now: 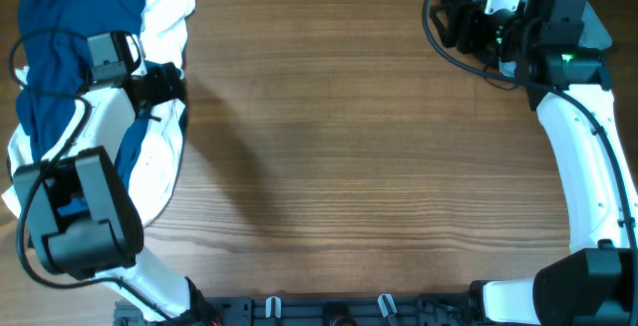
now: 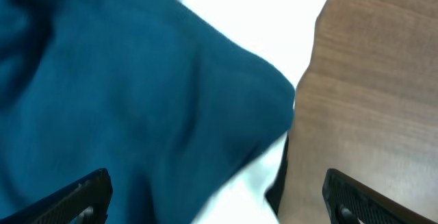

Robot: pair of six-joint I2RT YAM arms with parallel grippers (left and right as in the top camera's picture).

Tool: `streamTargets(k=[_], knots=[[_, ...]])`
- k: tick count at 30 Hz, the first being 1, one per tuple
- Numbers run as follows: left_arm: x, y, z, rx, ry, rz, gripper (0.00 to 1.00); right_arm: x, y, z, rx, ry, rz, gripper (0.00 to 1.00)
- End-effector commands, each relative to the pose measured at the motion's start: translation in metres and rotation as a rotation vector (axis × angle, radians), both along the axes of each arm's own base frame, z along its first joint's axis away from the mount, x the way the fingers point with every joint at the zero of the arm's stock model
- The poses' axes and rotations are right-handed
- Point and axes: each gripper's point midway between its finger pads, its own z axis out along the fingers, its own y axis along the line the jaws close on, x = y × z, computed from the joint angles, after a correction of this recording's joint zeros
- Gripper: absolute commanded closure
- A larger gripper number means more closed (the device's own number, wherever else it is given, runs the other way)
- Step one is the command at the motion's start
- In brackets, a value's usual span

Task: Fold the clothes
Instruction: 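Reach the left gripper into the teal garment pile and grasp it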

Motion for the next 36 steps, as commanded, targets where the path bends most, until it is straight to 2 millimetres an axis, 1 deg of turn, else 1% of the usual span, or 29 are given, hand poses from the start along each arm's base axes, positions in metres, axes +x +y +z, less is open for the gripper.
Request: streamTargets(k=[1,5,7,9,11,13,15,18,26,29,30,32,36], knots=[[0.006,-0.001,-0.021,0.001,0.022,-0.026,0.02,0.002,0.005,0.004,0.011,-0.003,0.022,0.4],[0.007,0.0,-0.033,-0.002,0.034,-0.018,0.06,0.001,0.005,0.002,0.016,0.013,0.018,0.46],[0.007,0.0,-0.034,-0.007,0.034,-0.012,0.09,0.0,0.005,0.001,0.016,0.016,0.018,0.46],[0.007,0.001,-0.034,-0.01,0.032,-0.005,0.21,0.0,0.005,0.001,0.017,0.018,0.017,0.5],[0.007,0.001,-0.034,-0.019,0.029,0.012,0.28,0.0,0.005,0.001,0.016,0.018,0.018,0.5],[0.009,0.001,-0.033,-0.035,0.017,0.041,0.33,0.0,0.005,0.001,0.016,0.018,0.018,0.52],[0.012,0.002,-0.031,-0.062,-0.001,0.092,0.39,0.0,0.005,0.001,0.016,0.018,0.018,0.52],[0.013,0.002,-0.031,-0.083,-0.011,0.129,0.45,0.0,0.005,0.001,0.016,0.018,0.017,0.52],[0.013,0.002,-0.032,-0.157,-0.023,0.252,0.47,0.0,0.005,0.001,0.015,0.018,0.017,0.51],[0.012,-0.001,-0.038,-0.193,-0.014,0.283,0.46,0.0,0.005,0.001,0.013,0.016,0.019,0.51],[0.011,-0.003,-0.042,-0.209,-0.007,0.295,0.43,0.0,0.005,0.001,0.013,0.016,0.018,0.51],[0.011,-0.005,-0.045,-0.22,-0.001,0.29,0.4,0.001,0.005,0.0,0.011,0.018,0.016,0.5],[0.016,-0.005,-0.043,-0.268,-0.027,0.349,0.4,0.003,0.005,-0.008,0.012,0.037,0.016,0.5]])
